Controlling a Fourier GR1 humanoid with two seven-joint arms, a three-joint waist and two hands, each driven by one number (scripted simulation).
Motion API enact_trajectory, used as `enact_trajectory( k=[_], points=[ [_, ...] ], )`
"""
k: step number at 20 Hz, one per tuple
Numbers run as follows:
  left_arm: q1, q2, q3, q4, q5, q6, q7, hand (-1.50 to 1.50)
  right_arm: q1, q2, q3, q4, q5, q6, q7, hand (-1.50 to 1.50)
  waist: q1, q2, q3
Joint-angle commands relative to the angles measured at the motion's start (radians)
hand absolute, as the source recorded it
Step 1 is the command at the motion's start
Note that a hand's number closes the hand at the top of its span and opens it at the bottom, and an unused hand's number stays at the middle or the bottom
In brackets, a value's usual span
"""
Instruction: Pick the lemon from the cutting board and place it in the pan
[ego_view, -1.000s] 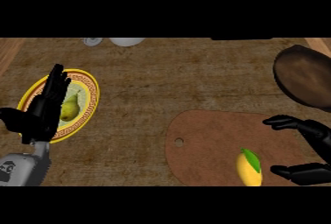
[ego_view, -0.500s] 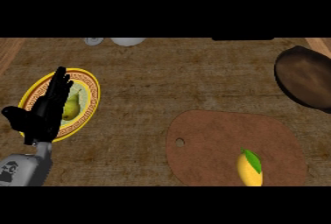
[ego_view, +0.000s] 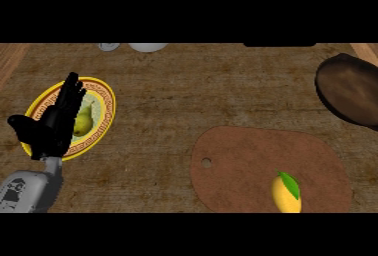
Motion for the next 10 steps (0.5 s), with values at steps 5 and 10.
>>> enact_trajectory(
  k=[5,10],
  points=[
    [-0.020,-0.015,0.036,0.006,-0.028,-0.031,0.005,0.00,-0.022,0.105,0.038,-0.175,-0.012,0.073,0.179,-1.50,0.006,0.001,0.001],
    [-0.005,-0.050,0.016,0.030,-0.059,-0.041,-0.014,0.00,-0.019,0.147,0.084,-0.324,-0.063,0.116,0.307,-1.50,0.004,0.000,0.000]
  ],
)
